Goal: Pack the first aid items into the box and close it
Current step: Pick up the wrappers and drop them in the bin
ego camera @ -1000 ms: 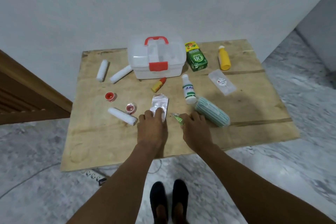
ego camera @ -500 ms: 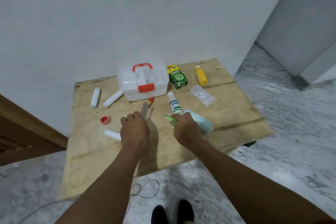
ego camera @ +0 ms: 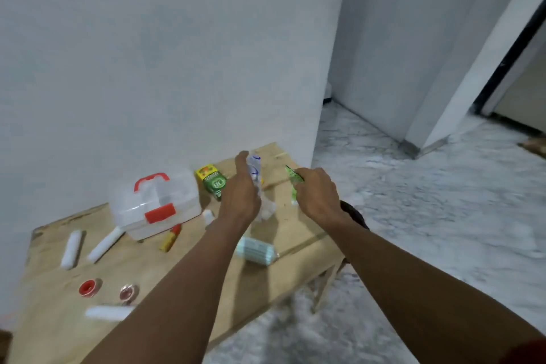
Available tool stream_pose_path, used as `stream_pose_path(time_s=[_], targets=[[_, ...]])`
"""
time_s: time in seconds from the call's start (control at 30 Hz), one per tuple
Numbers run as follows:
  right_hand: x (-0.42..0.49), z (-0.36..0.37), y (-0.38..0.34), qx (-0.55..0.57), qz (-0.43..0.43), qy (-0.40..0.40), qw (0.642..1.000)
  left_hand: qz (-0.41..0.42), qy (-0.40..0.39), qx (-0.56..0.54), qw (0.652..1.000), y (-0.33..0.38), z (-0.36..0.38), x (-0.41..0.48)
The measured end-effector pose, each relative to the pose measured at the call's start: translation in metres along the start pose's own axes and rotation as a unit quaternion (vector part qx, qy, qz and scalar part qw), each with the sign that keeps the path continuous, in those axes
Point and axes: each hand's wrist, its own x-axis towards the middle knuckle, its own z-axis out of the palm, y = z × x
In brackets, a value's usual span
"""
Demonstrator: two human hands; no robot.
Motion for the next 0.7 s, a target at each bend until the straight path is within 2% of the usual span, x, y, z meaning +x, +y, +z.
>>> stream_pose_path(time_s=[0.1, 0.2, 0.37, 0.5, 0.7], targets=[[0.018, -0.032, 0.052, -0.016, 0.028, 0.011, 0.999, -0.007, -0.034, -0.001, 0.999, 0.043, 0.048, 0.017], [0.037, -0.056, 0.107, -0.028, 0.045, 0.011, 0.999, -0.004, -0.043, -0.062, 0.997, 0.080, 0.098, 0.024], [0.073, -0.079, 0.186, -0.046, 0.062, -0.012, 0.997, -0.047, -0.043, -0.038, 0.997, 0.120, 0.174, 0.038], [0.103, -0.071, 0.229, -0.053, 0.056, -0.022, 0.997, -0.113, -0.064, -0.041, 0.991, 0.129, 0.220, 0.062], [0.148, -0.033, 0.269, -0.078, 0.058, -0.058, 0.994, -0.125, -0.081, 0.005, 0.989, 0.119, 0.272, 0.106]])
